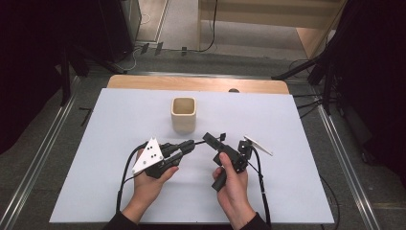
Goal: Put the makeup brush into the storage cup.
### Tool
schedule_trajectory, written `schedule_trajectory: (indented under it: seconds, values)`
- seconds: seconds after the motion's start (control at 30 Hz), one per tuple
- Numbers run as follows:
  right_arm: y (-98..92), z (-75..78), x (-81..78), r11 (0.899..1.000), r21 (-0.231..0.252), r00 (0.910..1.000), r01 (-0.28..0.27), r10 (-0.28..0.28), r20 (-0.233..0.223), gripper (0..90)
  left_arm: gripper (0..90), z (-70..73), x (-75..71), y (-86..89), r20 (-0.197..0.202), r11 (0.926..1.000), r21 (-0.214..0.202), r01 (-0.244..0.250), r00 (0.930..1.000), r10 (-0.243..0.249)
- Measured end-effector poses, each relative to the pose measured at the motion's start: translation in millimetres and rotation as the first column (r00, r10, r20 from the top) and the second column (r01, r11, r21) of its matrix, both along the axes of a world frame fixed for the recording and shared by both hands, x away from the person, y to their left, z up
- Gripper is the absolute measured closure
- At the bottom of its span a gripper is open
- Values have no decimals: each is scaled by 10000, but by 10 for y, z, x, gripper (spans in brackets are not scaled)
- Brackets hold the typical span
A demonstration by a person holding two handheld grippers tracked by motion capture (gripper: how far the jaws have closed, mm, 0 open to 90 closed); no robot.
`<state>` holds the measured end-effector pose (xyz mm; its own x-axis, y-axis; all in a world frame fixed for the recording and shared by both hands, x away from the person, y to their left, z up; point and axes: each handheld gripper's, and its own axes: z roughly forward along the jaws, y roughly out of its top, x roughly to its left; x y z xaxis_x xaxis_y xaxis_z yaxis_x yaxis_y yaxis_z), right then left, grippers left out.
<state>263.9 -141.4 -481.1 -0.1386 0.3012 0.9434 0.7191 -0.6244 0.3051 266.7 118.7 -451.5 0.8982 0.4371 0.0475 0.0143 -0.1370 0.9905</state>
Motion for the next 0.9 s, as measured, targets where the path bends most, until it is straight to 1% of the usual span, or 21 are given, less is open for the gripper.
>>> schedule_trajectory:
  seconds: [0.03,0.07,0.1,0.13,0.17,0.2,0.27,0.33,0.37,0.47,0.5,0.53,0.6,0.63,0.67,0.7,0.77,0.8,0.87,0.9]
  values:
    - [-20,9,-3,9999,126,9997,-91,88,215,790,818,-17,5,-1,-361,9999,-102,19,9993,-22]
    - [-34,20,-8,9997,-77,9986,-231,235,465,854,703,-25,6,-1,-710,9999,-140,16,9975,-26]
    - [-40,24,-17,9995,-271,9968,-174,195,778,866,594,-29,8,-7,-919,10000,-58,-48,9958,42]
    - [-42,26,-20,9989,-415,9945,-203,244,1014,867,530,-33,6,-17,-987,9999,51,-161,9950,165]
    - [-39,30,-23,9973,-689,9925,-248,328,1179,867,501,-31,8,-23,-1040,9997,131,-194,9944,207]
    - [-28,37,-24,9937,-1098,9903,-230,377,1339,867,485,-29,9,-26,-1115,9997,133,-182,9936,196]
    - [-3,55,-29,9873,-1574,9850,-220,483,1655,868,475,-26,9,-35,-1210,9996,211,-193,9924,217]
    - [25,86,-43,9783,-2069,9780,-146,570,2004,868,473,-23,9,-46,-1229,9992,336,-208,9921,248]
    - [39,107,-52,9717,-2357,9725,-135,676,2229,868,472,-21,8,-52,-1238,9989,418,-207,9920,257]
    - [73,188,-85,9565,-2919,9567,-30,877,2777,867,472,-21,7,-72,-1367,9984,524,-218,9902,288]
    - [85,218,-98,9495,-3138,9516,50,918,2932,867,473,-21,5,-82,-1397,9982,552,-239,9897,314]
    - [98,249,-112,9403,-3401,9455,90,1027,3090,868,475,-19,2,-89,-1412,9976,639,-253,9894,341]
    - [132,306,-138,9152,-4023,9335,257,1220,3371,868,481,-13,-5,-102,-1467,9970,734,-258,9885,364]
    - [150,332,-153,9038,-4268,9278,316,1323,3489,868,485,-9,-9,-109,-1476,9969,746,-268,9883,376]
    - [170,357,-168,8904,-4536,9216,383,1440,3604,867,489,-5,-13,-117,-1458,9964,793,-297,9885,410]
    - [188,378,-181,8780,-4766,9132,450,1573,3759,867,493,-2,-16,-124,-1461,9957,866,-332,9882,456]
    - [228,419,-210,8500,-5227,8995,651,1768,3995,867,497,3,-24,-135,-1481,9950,922,-379,9876,513]
    - [244,437,-223,8385,-5403,8944,705,1867,4064,867,501,5,-26,-139,-1476,9946,950,-413,9875,551]
    - [269,466,-250,8189,-5669,8833,900,1973,4252,867,515,8,-29,-148,-1499,9936,1013,-496,9866,645]
    - [281,480,-264,8118,-5753,8793,998,1986,4328,867,521,10,-29,-148,-1530,9933,1034,-520,9859,676]
